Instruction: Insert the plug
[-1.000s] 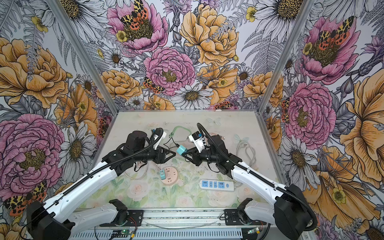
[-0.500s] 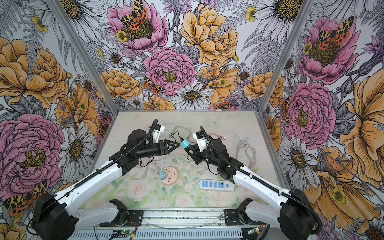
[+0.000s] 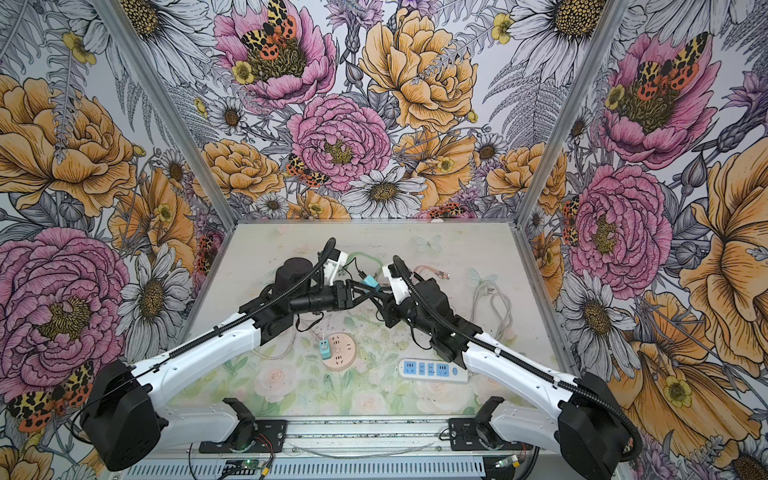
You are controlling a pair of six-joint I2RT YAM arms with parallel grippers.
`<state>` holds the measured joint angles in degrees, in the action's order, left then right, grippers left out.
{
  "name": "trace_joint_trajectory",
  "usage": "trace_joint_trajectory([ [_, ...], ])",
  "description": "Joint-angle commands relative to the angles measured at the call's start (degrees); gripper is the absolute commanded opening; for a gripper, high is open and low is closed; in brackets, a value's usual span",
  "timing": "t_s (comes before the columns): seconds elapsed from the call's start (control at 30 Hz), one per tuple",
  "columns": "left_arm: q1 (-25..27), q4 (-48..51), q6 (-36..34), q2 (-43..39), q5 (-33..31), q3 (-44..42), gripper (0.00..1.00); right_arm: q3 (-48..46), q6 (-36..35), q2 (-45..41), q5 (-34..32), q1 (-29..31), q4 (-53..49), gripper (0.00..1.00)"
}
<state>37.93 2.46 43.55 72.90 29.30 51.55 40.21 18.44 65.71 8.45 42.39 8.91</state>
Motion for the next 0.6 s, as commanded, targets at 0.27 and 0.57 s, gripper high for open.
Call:
trace_joint_trajectory([
  [0.27, 4.7, -1.0, -1.1, 2.6, -7.0, 4.3, 0.59, 0.3, 2.4, 0.4, -1.4, 1.0, 4.3, 0.00],
  [0.57, 8.4, -1.2, -1.3, 3.3, -18.6, 4.9, 0.57, -0.3, 4.7, 0.5, -1.7, 1.5, 6.4, 0.00],
])
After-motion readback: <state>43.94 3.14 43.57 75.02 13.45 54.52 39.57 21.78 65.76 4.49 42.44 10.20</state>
